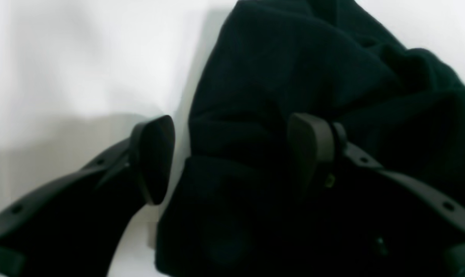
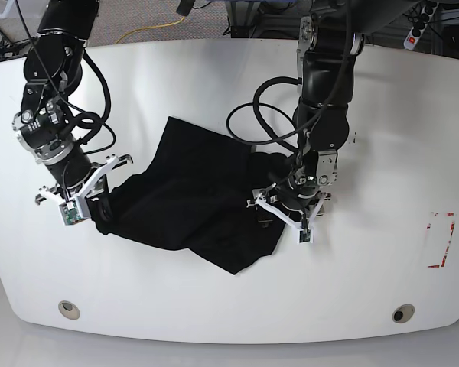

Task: Fold the T-shirt properly
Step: 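Grasp the shirt's opposite edge with the left gripper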

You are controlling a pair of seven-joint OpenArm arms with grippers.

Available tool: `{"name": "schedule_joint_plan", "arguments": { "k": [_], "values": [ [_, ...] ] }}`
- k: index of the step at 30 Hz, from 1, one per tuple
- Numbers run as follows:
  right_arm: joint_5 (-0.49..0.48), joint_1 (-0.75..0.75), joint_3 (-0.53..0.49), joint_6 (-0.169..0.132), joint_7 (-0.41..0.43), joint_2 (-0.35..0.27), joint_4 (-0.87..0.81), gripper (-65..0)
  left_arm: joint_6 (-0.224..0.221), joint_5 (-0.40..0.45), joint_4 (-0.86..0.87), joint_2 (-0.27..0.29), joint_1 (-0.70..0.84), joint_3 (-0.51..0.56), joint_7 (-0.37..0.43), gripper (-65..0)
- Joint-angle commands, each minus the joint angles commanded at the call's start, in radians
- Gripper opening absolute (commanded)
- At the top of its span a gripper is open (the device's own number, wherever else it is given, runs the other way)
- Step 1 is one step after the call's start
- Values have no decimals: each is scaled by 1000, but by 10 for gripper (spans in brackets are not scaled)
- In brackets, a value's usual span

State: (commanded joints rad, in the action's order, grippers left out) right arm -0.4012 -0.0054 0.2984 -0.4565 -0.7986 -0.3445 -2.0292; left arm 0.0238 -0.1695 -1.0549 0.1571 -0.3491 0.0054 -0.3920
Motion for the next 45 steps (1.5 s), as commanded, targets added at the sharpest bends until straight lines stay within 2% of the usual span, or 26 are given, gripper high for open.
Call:
{"name": "schedule_joint_plan", "arguments": {
  "k": [1, 4, 7, 12, 16, 19, 23, 27, 29, 32, 35, 37, 42, 45],
  "values": [
    [0, -2, 0, 0, 0, 0, 0, -650, 0, 2, 0, 0, 2, 0, 0, -299],
    [0, -3, 0, 0, 0, 0, 0, -650, 0, 2, 0, 0, 5, 0, -2, -475],
    [0, -3, 0, 0, 0, 0, 0, -650, 2, 3, -5, -9, 21, 0, -5, -611],
    [0, 2, 2, 5, 0, 0, 3, -650, 5, -2, -84, -57, 77, 3, -83, -622],
    [-3, -2, 15, 6, 0, 2, 3, -650, 5, -2, -298, -107, 201, 2, -140, -622],
    [0, -2, 25, 3, 0, 29, 5, -650, 5, -2, -445, -147, 284, 2, -193, -621],
    [-2, -2, 35, 2, 0, 41, 5, -650, 5, -3, -641, -233, 416, 2, -273, -621],
    [-9, -3, 34, 2, 0, 43, 5, -650, 6, -3, -801, -304, 555, -11, -295, -621],
    [-9, -3, 34, 2, 0, 57, 5, -650, 6, -3, -858, -322, 618, -32, -295, -621],
    [-6, -3, 32, 2, 0, 75, 5, -650, 14, -3, -925, -334, 713, -84, -295, -618],
    [-9, -5, 31, 2, -2, 78, 5, -650, 91, -5, -954, -328, 770, -141, -295, -571],
    [-9, -15, 31, 2, -2, 86, 5, -650, 133, -5, -953, -320, 786, -183, -293, -503],
    [-9, -23, 29, 2, -2, 104, 5, -650, 216, -5, -954, -241, 776, -301, -295, -290],
    [-9, -23, 29, 2, -2, 104, 5, -650, 242, -2, -950, -228, 732, -315, -296, -246]
  ]
}}
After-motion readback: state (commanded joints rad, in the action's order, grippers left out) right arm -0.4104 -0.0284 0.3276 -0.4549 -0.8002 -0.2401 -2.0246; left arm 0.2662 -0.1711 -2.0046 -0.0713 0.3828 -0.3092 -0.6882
